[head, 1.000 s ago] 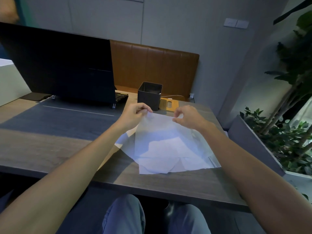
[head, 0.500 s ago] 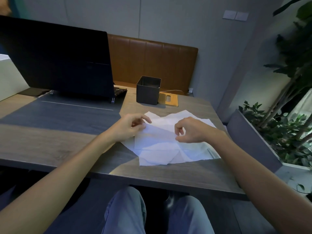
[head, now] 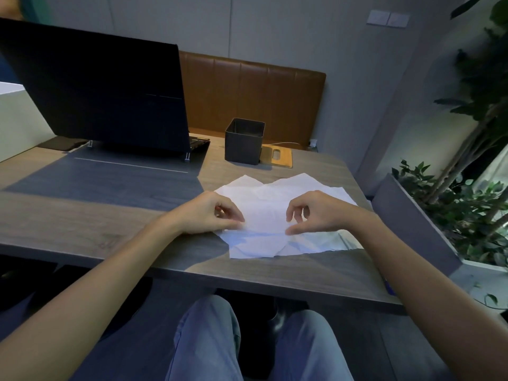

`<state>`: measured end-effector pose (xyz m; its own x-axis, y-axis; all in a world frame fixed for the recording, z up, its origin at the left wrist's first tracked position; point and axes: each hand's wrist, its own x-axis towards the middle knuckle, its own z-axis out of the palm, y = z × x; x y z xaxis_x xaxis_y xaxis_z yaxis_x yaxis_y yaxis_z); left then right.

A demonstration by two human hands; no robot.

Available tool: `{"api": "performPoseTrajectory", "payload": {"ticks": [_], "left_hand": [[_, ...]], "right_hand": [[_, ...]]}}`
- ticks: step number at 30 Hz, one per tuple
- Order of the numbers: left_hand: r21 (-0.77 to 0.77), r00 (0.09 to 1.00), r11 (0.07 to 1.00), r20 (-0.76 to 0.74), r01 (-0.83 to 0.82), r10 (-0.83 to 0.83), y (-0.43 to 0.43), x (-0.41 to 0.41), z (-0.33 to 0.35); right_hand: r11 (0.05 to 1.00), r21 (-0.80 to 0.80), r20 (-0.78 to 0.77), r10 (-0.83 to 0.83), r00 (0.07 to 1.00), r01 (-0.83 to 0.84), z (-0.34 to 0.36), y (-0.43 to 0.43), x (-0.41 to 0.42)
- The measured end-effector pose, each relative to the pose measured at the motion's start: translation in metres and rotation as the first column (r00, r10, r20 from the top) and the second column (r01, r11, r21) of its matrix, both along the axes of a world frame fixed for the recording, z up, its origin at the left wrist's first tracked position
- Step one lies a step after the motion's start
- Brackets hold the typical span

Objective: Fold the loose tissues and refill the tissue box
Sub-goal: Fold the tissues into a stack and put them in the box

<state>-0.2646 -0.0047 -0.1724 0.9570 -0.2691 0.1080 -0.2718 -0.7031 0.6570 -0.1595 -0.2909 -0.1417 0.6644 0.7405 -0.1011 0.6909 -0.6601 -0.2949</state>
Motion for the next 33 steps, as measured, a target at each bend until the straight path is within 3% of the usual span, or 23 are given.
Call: {"api": "performPoseTrajectory", "payload": {"ticks": [3, 5, 10, 13, 16, 19, 26, 29, 33], "left_hand": [[-0.095, 0.994, 0.991, 0.037, -0.098, 0.102, -0.011, 0.003, 0.004], [-0.067, 0.979, 0.984, 0.109, -0.166, 0.172, -0.024, 0.011, 0.004], [0.236, 0.942, 0.914, 0.145, -0.33, 0.303, -0.053, 0.042, 0.002], [0.378, 0.947, 0.871, 0.07, -0.315, 0.312, -0.055, 0.057, 0.004], [0.41, 0.965, 0.879, 0.009, -0.244, 0.264, -0.052, 0.067, 0.006], [0.377, 0.976, 0.905, -0.015, -0.196, 0.218, -0.048, 0.073, 0.008], [0.117, 0.984, 0.977, 0.004, -0.178, 0.179, -0.045, 0.082, 0.012], [0.037, 0.986, 0.986, -0.021, -0.164, 0.165, -0.041, 0.081, 0.019], [0.024, 0.983, 0.985, -0.058, -0.172, 0.173, -0.031, 0.081, 0.023]], "right_hand": [[0.983, 0.152, 0.021, -0.111, 0.994, 0.107, -0.003, 0.0, 0.009], [0.966, 0.196, 0.086, -0.188, 0.978, 0.169, -0.008, 0.005, 0.017], [0.97, 0.105, 0.161, -0.233, 0.959, 0.218, -0.019, 0.026, 0.023], [0.971, 0.072, 0.143, -0.235, 0.961, 0.227, -0.02, 0.032, 0.026], [0.974, 0.054, 0.147, -0.225, 0.963, 0.219, -0.019, 0.035, 0.029], [0.977, 0.086, 0.122, -0.204, 0.971, 0.194, -0.015, 0.038, 0.03], [0.972, 0.169, -0.025, -0.161, 0.987, 0.163, -0.006, 0.039, 0.035], [0.981, 0.16, -0.013, -0.107, 0.994, 0.108, 0.0, 0.04, 0.037], [0.985, 0.15, -0.013, -0.084, 0.996, 0.085, 0.007, 0.039, 0.04]]}}
